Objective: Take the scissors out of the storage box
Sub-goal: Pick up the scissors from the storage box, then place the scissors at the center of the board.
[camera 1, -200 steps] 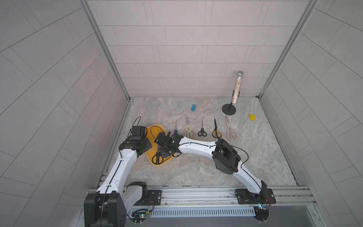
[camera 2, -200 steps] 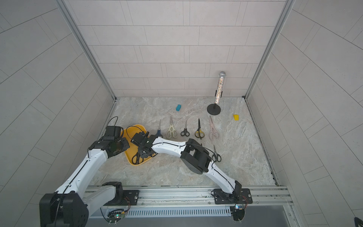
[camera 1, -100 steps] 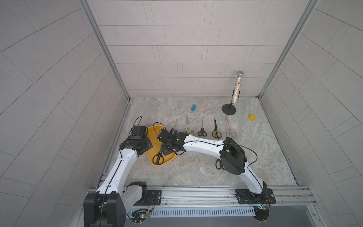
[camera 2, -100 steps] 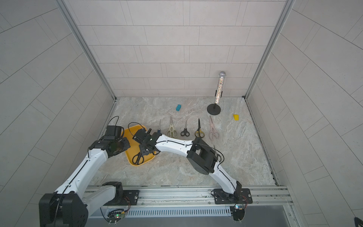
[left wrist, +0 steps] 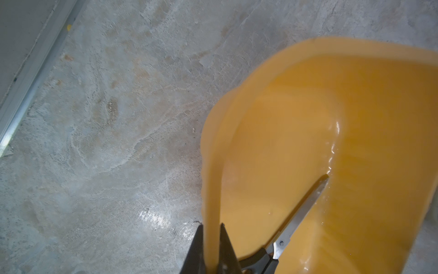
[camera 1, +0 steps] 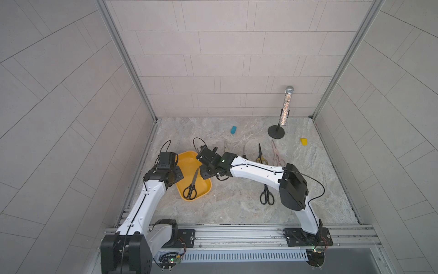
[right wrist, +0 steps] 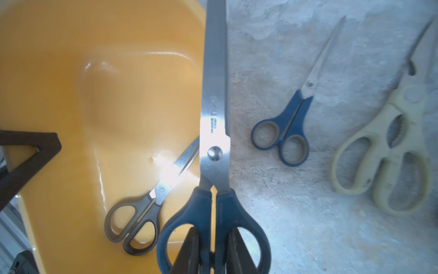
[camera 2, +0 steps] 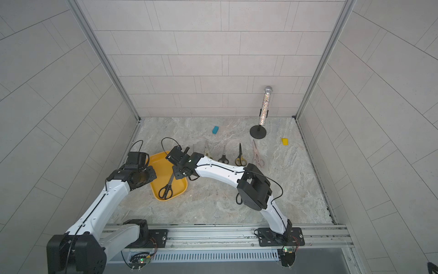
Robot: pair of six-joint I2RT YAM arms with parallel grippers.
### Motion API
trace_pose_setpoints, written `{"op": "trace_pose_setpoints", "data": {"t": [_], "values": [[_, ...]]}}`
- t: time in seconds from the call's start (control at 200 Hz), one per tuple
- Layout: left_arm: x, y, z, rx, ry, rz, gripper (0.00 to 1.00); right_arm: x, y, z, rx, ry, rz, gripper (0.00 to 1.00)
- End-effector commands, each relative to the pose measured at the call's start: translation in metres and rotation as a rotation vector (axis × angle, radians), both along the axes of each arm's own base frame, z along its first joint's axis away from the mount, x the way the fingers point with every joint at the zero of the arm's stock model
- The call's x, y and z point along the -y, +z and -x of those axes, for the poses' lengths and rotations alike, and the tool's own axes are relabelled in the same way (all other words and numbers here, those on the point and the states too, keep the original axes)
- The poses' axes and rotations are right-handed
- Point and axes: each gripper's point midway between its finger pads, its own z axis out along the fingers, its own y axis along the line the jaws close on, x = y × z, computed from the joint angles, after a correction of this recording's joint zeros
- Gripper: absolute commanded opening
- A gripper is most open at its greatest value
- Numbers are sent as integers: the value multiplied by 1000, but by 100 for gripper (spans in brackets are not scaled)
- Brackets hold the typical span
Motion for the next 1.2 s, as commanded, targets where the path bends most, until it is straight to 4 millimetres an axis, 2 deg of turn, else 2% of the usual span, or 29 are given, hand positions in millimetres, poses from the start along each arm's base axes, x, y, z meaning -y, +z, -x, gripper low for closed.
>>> {"op": "trace_pose_setpoints", "data": {"t": [0.0, 0.18, 0.33, 0.48, 0.57, 0.675, 0.845, 1.196], "values": [[-2, 12, -4, 33, -2, -10, 0, 35, 32, -7, 23, -81, -18, 4], [-1, 13, -5, 41, -1, -5, 0, 95, 23, 1, -43, -193, 27, 3], [1, 13, -5, 45, -5, 2, 0, 143, 10, 25, -86, -269, 88, 5], [2, 13, -5, 46, -8, 6, 0, 179, -12, 52, -140, -333, 122, 5], [2, 12, -5, 44, -9, 6, 0, 193, -27, 67, -183, -373, 124, 6], [2, 11, -6, 40, -9, 8, 0, 199, -47, 82, -252, -403, 112, 6], [2, 11, -6, 38, -12, 4, 0, 191, -74, 95, -357, -421, 84, 6], [1, 12, -5, 39, -13, -11, 0, 183, -106, 102, -439, -415, 115, 6]]}}
